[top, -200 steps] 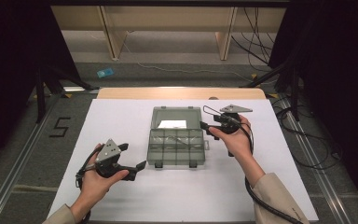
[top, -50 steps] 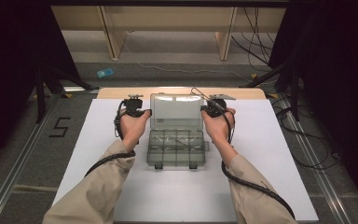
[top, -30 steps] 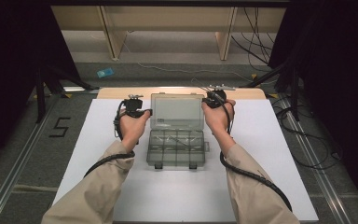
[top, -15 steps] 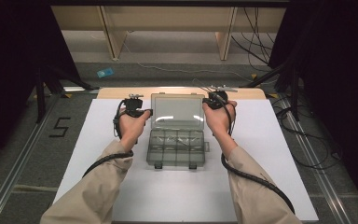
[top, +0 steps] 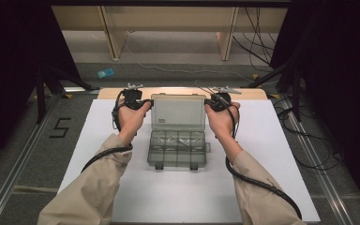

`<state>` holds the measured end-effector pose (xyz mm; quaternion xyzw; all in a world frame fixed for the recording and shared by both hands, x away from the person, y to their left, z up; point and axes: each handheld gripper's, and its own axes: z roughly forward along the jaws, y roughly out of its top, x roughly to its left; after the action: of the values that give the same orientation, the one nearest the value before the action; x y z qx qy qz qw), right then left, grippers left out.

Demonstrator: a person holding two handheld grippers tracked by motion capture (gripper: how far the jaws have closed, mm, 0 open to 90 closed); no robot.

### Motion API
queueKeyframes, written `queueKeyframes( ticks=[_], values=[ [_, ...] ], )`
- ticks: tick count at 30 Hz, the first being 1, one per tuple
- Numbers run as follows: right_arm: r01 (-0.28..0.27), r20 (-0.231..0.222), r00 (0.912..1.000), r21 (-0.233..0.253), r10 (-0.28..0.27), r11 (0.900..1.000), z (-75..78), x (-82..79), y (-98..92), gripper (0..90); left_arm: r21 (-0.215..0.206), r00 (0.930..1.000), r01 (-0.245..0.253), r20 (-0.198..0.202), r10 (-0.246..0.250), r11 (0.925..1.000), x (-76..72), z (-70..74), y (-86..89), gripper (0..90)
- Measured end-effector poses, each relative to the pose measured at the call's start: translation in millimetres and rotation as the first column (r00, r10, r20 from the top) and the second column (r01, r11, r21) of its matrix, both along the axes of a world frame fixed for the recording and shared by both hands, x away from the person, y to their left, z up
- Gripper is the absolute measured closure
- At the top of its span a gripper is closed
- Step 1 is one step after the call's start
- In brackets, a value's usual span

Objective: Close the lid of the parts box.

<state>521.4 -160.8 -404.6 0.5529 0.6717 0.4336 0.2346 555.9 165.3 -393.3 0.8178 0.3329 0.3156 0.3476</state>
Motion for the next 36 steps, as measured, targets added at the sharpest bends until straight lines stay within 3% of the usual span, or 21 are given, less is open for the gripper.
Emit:
queueKeyframes(
  ticks=[1,3,4,6,11,12,13,18,22,23,24,36],
  values=[
    [-0.001,0.004,1.0000,0.000,0.001,1.000,0.2,-0.5,0.0,88.1,-0.017,0.9999,-0.012,0.002,0.012,0.9998,0.9,0.1,-1.4,78.0],
    [-0.003,0.005,1.0000,0.001,0.003,1.000,0.8,-2.0,-0.1,88.1,-0.004,1.0000,-0.007,-0.002,0.007,1.0000,3.0,1.6,0.2,79.2],
    [-0.005,0.013,0.9999,0.002,0.005,1.000,0.6,-2.2,-0.4,88.1,-0.023,0.9999,-0.011,0.005,0.011,0.9997,4.0,0.5,-0.8,80.2],
    [-0.014,0.016,0.9998,-0.001,0.014,1.000,1.4,-3.6,-0.8,88.0,-0.014,1.0000,-0.008,-0.001,0.008,0.9999,2.8,1.2,-3.2,85.4],
    [-0.017,0.014,0.9997,0.000,0.017,1.000,1.3,-6.4,-3.4,87.7,-0.028,0.9999,-0.014,0.006,0.014,0.9995,-0.8,2.3,-5.6,86.9],
    [-0.018,0.013,0.9998,-0.001,0.018,1.000,1.6,-7.1,-3.3,87.6,-0.025,0.9999,-0.016,0.004,0.016,0.9995,-1.7,2.7,-6.0,87.0],
    [-0.019,0.017,0.9997,-0.007,0.019,1.000,1.6,-7.4,-3.4,87.6,0.006,1.0000,-0.002,-0.002,0.002,1.0000,-2.7,4.4,-4.1,87.0],
    [-0.039,0.027,0.9989,-0.007,0.040,0.999,1.7,-9.5,-5.6,87.4,-0.046,0.9996,-0.011,0.024,0.012,0.9989,-6.6,3.1,-5.6,87.2],
    [-0.049,0.036,0.9982,-0.001,0.049,0.999,2.4,-13.4,-6.9,87.4,-0.034,0.9997,-0.005,0.022,0.006,0.9994,-10.6,5.3,-4.1,87.3],
    [-0.051,0.038,0.9980,-0.003,0.051,0.999,2.5,-14.4,-7.5,87.4,-0.054,0.9995,-0.005,0.031,0.007,0.9985,-11.4,4.5,-4.7,87.4],
    [-0.055,0.039,0.9977,-0.001,0.055,0.998,2.6,-15.5,-8.1,87.4,-0.040,0.9996,-0.004,0.027,0.005,0.9992,-13.1,5.8,-4.1,87.3],
    [-0.076,0.050,0.9958,0.002,0.076,0.997,5.6,-26.3,-11.1,87.7,-0.069,0.9987,0.000,0.050,0.003,0.9976,-31.8,8.7,-5.6,87.5]
  ],
)
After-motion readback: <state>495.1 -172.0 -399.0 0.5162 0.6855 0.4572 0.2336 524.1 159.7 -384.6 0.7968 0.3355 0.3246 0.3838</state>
